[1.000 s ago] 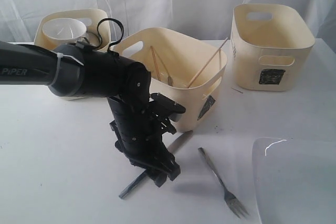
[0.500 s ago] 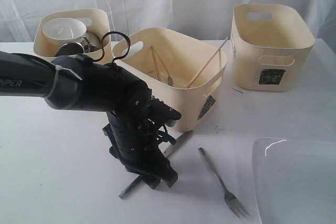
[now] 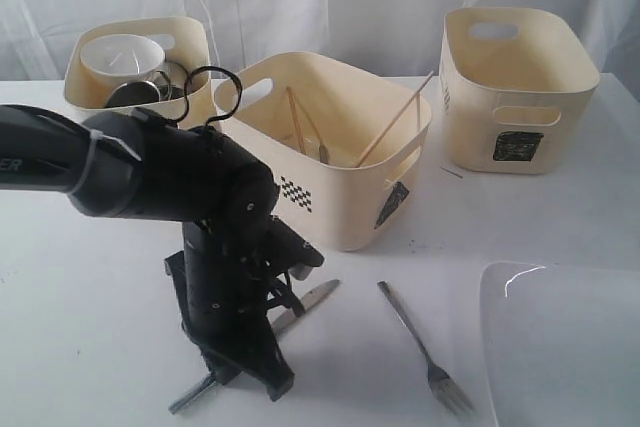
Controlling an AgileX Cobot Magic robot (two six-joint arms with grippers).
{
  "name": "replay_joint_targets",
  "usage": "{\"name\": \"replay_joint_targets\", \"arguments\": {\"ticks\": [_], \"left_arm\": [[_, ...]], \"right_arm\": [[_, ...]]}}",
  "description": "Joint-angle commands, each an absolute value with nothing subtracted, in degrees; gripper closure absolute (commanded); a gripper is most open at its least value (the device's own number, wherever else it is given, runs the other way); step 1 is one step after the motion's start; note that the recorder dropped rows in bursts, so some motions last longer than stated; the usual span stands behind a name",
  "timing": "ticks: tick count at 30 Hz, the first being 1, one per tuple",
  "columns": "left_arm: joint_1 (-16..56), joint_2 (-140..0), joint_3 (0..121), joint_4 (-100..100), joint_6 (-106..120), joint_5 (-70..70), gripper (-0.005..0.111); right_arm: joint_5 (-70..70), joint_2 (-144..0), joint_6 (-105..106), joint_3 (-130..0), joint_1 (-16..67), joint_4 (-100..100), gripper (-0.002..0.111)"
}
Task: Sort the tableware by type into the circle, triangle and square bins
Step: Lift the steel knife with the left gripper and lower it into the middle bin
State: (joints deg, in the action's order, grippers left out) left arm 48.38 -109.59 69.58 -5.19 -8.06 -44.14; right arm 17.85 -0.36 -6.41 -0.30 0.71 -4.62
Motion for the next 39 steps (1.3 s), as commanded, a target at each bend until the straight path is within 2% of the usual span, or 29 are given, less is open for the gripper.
{"name": "replay_joint_targets", "arguments": {"ticks": [1, 11, 17, 25, 39], "left_arm": [[48.7, -103.8, 67.9, -4.9, -7.7, -45.9, 0.107], [49.4, -98.1, 67.9, -5.1, -7.5, -46.2, 0.107], [52.0, -93.6, 68.0, -6.7, -7.5, -41.1, 0.107], [52.1, -88.0, 69.2, -14.0, -7.5, -32.2, 0.107], [44.6, -97.2, 84.5, -20.9, -3.9, -24.8, 0.107]], "right_arm": [[17.1, 0.0, -6.2, 0.0, 1.1, -4.6, 0.108], [17.1, 0.0, -6.2, 0.0, 1.1, -4.6, 0.108], [17.1, 0.0, -6.2, 0.0, 1.1, -4.6, 0.108], [17.1, 0.0, -6.2, 0.0, 1.1, -4.6, 0.108], [17.1, 0.0, -6.2, 0.0, 1.1, -4.6, 0.108]]}}
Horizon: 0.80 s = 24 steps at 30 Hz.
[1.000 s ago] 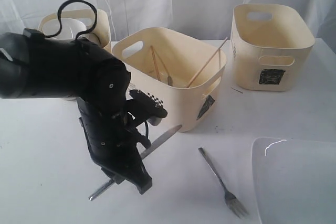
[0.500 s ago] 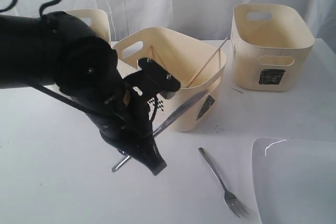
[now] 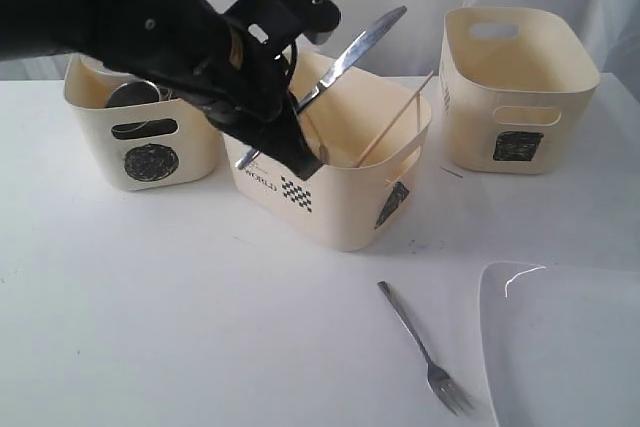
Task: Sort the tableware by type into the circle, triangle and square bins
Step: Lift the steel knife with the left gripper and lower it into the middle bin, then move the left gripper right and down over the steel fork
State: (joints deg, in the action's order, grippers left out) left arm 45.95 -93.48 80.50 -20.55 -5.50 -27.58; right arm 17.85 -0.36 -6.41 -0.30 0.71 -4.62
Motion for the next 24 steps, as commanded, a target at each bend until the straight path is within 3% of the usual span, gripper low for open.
{"name": "replay_joint_targets", "arguments": {"ticks": [1, 16, 24], "left_arm": [[44.4, -98.2, 85.5, -20.9, -3.7, -24.2, 0.107], [42.6, -112.6, 97.8, -20.9, -2.5, -16.1, 0.105], [42.6, -113.0, 97.9, -19.7, -2.8, -17.9, 0.064]], "right_arm": [[17.1, 0.0, -6.2, 0.0, 1.1, -4.6, 0.108], [17.1, 0.0, -6.2, 0.0, 1.1, -4.6, 0.108], [17.1, 0.0, -6.2, 0.0, 1.1, -4.6, 0.108]]}}
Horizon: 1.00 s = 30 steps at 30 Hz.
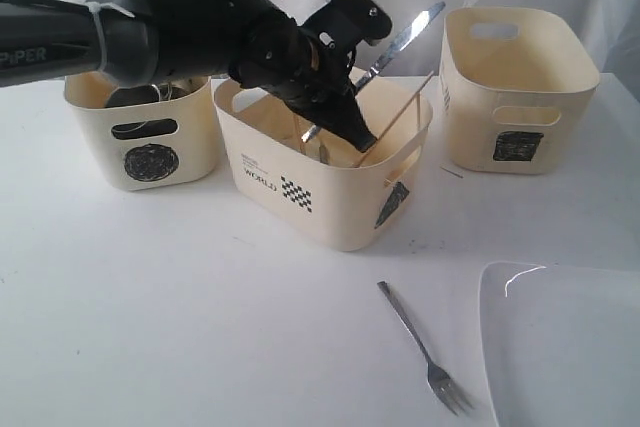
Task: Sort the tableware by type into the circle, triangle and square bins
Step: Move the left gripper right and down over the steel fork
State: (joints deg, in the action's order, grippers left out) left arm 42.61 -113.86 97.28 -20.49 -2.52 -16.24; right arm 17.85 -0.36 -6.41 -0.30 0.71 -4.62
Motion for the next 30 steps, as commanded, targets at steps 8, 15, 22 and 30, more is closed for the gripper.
{"name": "replay_joint_targets", "arguments": {"ticks": [8, 15, 22, 30], "left_arm": [[43.6, -108.5, 97.3, -19.7, -1.1, -31.9, 0.061], [48.6, -98.4, 86.7, -16.4, 20.7, -40.5, 0.061], [54.3, -96.9, 79.0, 0.0, 57.0, -38.3, 0.066], [54.9, -103.3, 77.2, 12.9, 86.6, -26.5, 0.065]], "right_arm": [[17.1, 0.0, -6.2, 0.0, 1.1, -4.6, 0.108], [17.1, 0.0, -6.2, 0.0, 1.1, -4.6, 0.108], [17.1, 0.0, -6.2, 0.0, 1.1, -4.6, 0.108], [17.1, 0.0, -6.2, 0.0, 1.1, -4.6, 0.108]]}}
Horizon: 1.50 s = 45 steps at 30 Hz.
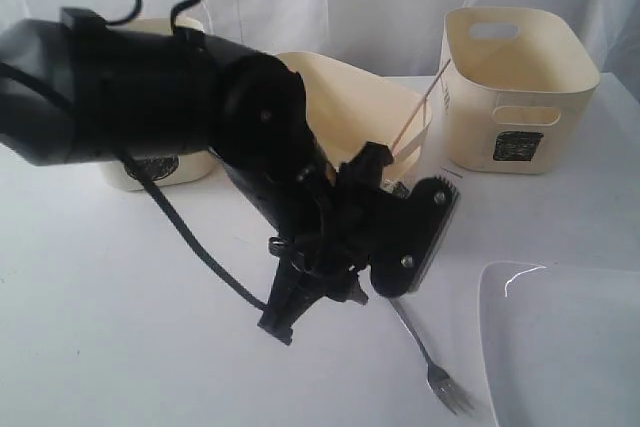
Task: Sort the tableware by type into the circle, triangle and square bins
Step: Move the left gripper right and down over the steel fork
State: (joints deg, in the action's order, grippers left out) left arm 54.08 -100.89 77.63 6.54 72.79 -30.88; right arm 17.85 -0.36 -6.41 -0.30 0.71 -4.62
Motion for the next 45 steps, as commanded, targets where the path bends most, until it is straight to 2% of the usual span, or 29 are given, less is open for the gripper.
{"name": "replay_joint_targets", "arguments": {"ticks": [1, 7, 20, 22, 26, 28, 36, 42, 45], "left_arm": [[55.1, -103.9, 77.2, 15.0, 89.7, -24.7, 0.065], [55.5, -106.6, 77.4, 25.5, 101.7, -23.7, 0.065], [54.4, -104.6, 77.4, 26.6, 99.9, -35.0, 0.065], [53.9, -104.4, 77.4, 27.1, 99.8, -35.4, 0.058], [53.2, -104.4, 77.4, 29.1, 99.1, -34.0, 0.036], [53.1, -104.4, 77.4, 29.1, 99.0, -31.4, 0.033], [53.2, -106.5, 77.4, 29.1, 90.7, -26.4, 0.036], [53.2, -108.7, 77.4, 28.3, 93.2, -26.8, 0.055], [53.2, -109.6, 77.4, 28.2, 96.3, -26.4, 0.054]], "right_arm": [[17.1, 0.0, -6.2, 0.0, 1.1, -4.6, 0.108], [17.1, 0.0, -6.2, 0.0, 1.1, -4.6, 0.108], [17.1, 0.0, -6.2, 0.0, 1.1, -4.6, 0.108], [17.1, 0.0, -6.2, 0.0, 1.1, -4.6, 0.108], [17.1, 0.0, -6.2, 0.0, 1.1, -4.6, 0.108], [17.1, 0.0, -6.2, 0.0, 1.1, -4.6, 0.108], [17.1, 0.0, -6.2, 0.0, 1.1, -4.6, 0.108], [17.1, 0.0, -6.2, 0.0, 1.1, -4.6, 0.108], [17.1, 0.0, -6.2, 0.0, 1.1, -4.6, 0.108]]}}
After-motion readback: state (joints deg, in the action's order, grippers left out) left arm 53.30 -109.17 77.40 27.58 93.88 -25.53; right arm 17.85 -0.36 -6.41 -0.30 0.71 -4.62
